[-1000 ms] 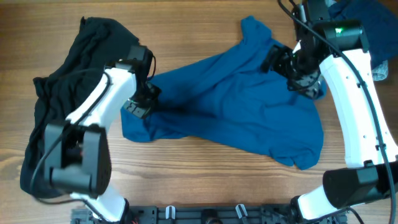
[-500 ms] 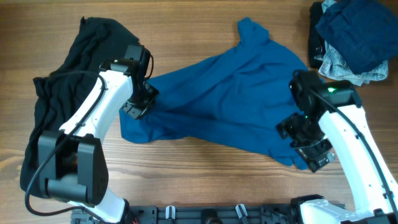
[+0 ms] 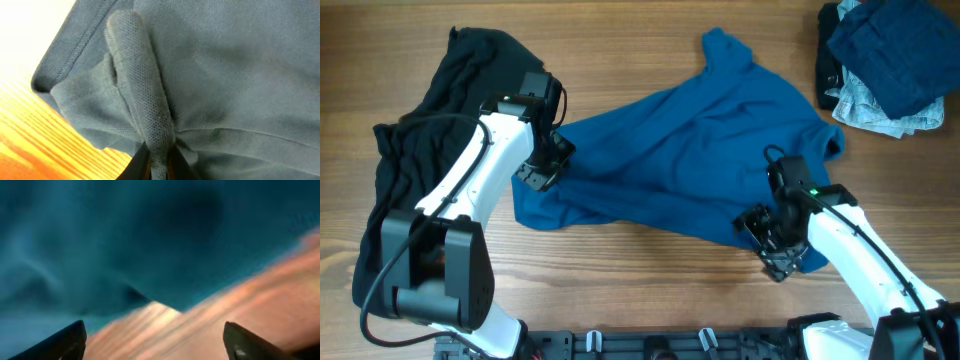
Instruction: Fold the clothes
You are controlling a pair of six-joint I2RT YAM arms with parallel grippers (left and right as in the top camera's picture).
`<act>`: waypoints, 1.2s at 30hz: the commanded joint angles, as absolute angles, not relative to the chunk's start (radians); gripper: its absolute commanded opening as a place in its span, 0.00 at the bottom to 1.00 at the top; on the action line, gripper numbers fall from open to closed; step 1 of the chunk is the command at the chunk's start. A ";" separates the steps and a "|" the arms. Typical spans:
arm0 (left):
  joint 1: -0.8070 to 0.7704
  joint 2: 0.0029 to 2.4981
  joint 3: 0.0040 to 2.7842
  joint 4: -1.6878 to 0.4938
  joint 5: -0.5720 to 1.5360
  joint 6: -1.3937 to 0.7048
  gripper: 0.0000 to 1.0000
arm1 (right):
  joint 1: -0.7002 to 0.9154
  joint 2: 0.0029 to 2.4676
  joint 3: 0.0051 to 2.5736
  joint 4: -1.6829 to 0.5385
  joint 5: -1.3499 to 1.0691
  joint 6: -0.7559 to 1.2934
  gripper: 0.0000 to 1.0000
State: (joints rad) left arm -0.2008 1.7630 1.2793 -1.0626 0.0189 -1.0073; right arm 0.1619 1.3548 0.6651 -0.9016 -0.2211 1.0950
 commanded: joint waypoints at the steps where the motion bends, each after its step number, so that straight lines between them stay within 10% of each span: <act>1: -0.194 1.749 1.283 -1.066 -0.001 -0.998 0.11 | 0.165 1.378 0.643 -0.870 -0.224 1.104 0.89; 9: -0.194 1.749 1.283 -1.079 -0.001 -0.997 0.09 | 0.165 1.523 0.643 -0.775 -0.195 1.128 0.61; 13: -0.194 1.735 1.283 -1.101 -0.002 -0.972 0.04 | 0.165 1.524 0.662 -0.801 -0.138 1.148 0.04; 29: -0.209 1.385 1.803 -1.447 -0.149 -0.841 0.04 | 0.165 1.484 1.921 -1.551 0.147 0.781 0.04; 36: -0.358 1.385 2.028 -1.654 -0.249 -0.905 0.04 | 0.165 1.415 2.037 -1.608 0.056 0.674 0.04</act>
State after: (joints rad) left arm -0.3134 1.3930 1.9682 -1.6169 -0.1486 -0.8688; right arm 0.1658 1.4597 2.0041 -1.6100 0.0574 0.7200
